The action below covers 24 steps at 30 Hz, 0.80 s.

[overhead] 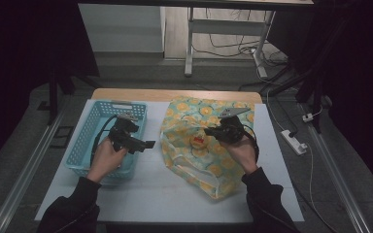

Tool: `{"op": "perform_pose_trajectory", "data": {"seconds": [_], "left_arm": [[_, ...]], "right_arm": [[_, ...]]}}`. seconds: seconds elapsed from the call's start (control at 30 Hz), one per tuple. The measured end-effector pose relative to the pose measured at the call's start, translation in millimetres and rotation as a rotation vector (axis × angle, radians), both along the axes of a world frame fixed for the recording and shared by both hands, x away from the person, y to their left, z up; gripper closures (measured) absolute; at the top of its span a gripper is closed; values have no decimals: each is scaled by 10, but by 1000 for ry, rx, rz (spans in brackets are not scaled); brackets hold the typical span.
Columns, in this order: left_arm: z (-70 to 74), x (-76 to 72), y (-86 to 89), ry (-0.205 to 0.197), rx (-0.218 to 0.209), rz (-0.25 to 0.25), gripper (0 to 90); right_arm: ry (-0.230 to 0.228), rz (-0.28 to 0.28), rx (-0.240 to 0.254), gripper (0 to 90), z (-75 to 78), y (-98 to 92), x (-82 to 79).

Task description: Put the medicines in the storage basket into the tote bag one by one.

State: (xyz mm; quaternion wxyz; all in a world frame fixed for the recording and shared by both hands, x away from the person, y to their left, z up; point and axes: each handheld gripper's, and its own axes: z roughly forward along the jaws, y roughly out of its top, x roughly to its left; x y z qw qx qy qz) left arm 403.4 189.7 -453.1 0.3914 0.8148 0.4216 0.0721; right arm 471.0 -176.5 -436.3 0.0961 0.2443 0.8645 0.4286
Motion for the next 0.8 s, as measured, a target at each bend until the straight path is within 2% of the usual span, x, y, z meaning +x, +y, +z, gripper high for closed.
{"op": "perform_pose_trajectory", "data": {"seconds": [0.2, 0.3, 0.47, 0.57, 0.7, 0.8], "left_arm": [[-12, -22, 195, 0, 0, 47, 2], [-33, -26, 281, 8, 14, 70, 2], [-103, -20, 430, 19, 48, 119, 2], [-167, 5, 493, 42, 63, 146, 3], [-245, 33, 531, 61, 112, 157, 3], [-310, 61, 568, 86, 128, 161, 3]], "right_arm": [[-1, 0, 0, 900, 2, -5, 2], [0, 1, -1, 900, -2, 0, 1], [1, 0, -2, 900, -5, 5, -4], [-1, 3, -5, 900, -7, 7, -4], [-1, 4, -5, 900, -8, 9, -6], [-1, 5, -5, 900, -9, 6, -4]]}}
